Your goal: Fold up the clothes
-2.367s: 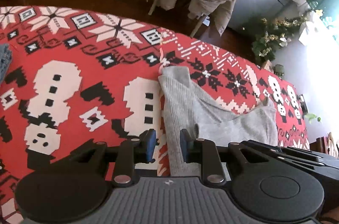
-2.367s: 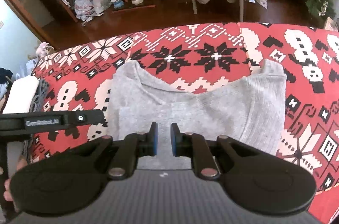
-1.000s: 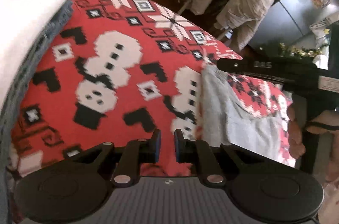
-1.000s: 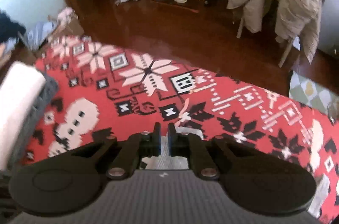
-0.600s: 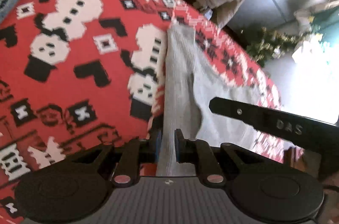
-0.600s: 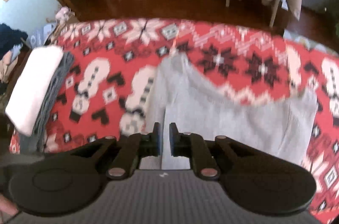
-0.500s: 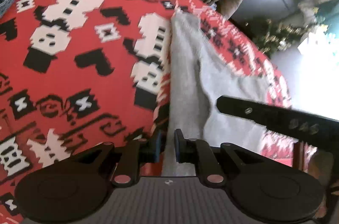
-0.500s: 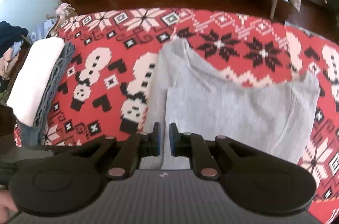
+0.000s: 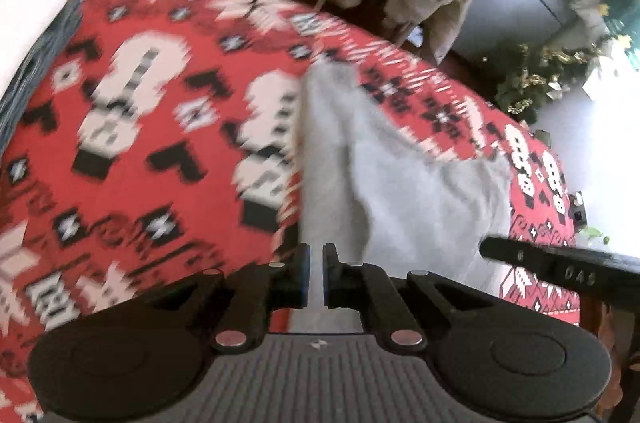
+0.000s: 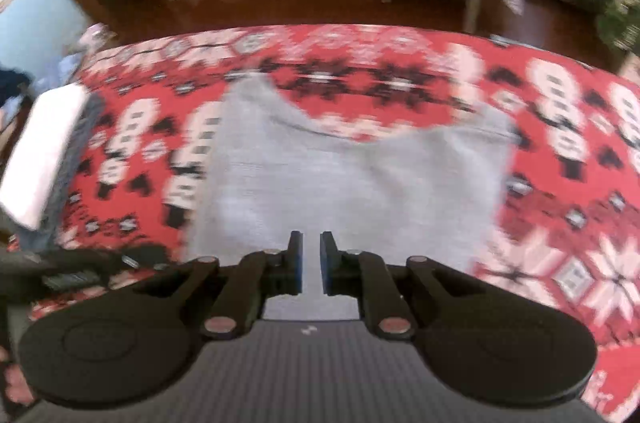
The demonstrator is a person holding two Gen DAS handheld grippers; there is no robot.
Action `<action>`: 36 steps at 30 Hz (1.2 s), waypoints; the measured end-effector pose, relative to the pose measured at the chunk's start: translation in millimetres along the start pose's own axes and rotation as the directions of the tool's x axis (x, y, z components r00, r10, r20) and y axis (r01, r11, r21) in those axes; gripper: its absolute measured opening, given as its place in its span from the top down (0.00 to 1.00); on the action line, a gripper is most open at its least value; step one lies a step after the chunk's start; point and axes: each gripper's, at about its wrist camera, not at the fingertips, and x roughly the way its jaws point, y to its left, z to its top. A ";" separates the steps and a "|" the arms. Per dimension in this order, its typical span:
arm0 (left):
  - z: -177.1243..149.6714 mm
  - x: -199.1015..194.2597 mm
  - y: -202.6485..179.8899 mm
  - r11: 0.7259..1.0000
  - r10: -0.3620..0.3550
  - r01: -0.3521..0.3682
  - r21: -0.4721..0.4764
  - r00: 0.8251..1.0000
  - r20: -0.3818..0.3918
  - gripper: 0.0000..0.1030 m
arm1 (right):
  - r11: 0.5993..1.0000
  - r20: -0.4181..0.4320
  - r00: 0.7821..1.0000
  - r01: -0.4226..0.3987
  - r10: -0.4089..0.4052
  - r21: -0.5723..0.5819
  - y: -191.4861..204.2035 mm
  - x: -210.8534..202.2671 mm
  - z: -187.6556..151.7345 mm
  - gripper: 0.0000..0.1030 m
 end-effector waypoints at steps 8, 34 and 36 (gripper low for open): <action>-11.8 31.2 -22.6 0.992 0.013 -0.005 0.124 0.998 -0.065 0.96 | 0.982 0.046 0.990 0.129 -0.136 0.137 -63.2 9.6 -9.7 0.93; 11.5 4.7 4.1 0.993 -0.024 0.032 0.113 0.997 -0.077 0.95 | 0.967 -0.038 0.994 0.106 -0.100 0.233 -28.1 -41.2 -95.0 0.89; 18.7 12.7 10.6 0.997 -0.025 0.029 0.075 0.998 -0.060 0.95 | 0.975 -0.027 0.995 0.098 -0.094 0.202 -26.9 -41.3 -90.4 0.89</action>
